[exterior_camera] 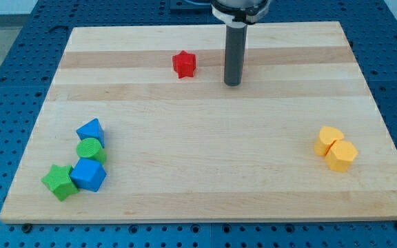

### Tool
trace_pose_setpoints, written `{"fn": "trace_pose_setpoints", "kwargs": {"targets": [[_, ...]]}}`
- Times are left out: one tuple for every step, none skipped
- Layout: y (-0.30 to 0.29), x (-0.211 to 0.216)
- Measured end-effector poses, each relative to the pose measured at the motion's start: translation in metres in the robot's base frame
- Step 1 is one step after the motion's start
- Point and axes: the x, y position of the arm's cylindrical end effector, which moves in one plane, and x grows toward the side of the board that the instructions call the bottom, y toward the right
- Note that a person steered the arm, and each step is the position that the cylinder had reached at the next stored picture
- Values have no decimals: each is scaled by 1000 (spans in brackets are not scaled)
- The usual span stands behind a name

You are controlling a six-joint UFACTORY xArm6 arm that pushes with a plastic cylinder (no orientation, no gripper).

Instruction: Separate the yellow heart from the yellow hexagon

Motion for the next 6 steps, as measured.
{"fn": "trace_pose_setpoints", "kwargs": {"targets": [[108,0],[163,74],[221,131],[226,168],[231,223],[205,227]]}}
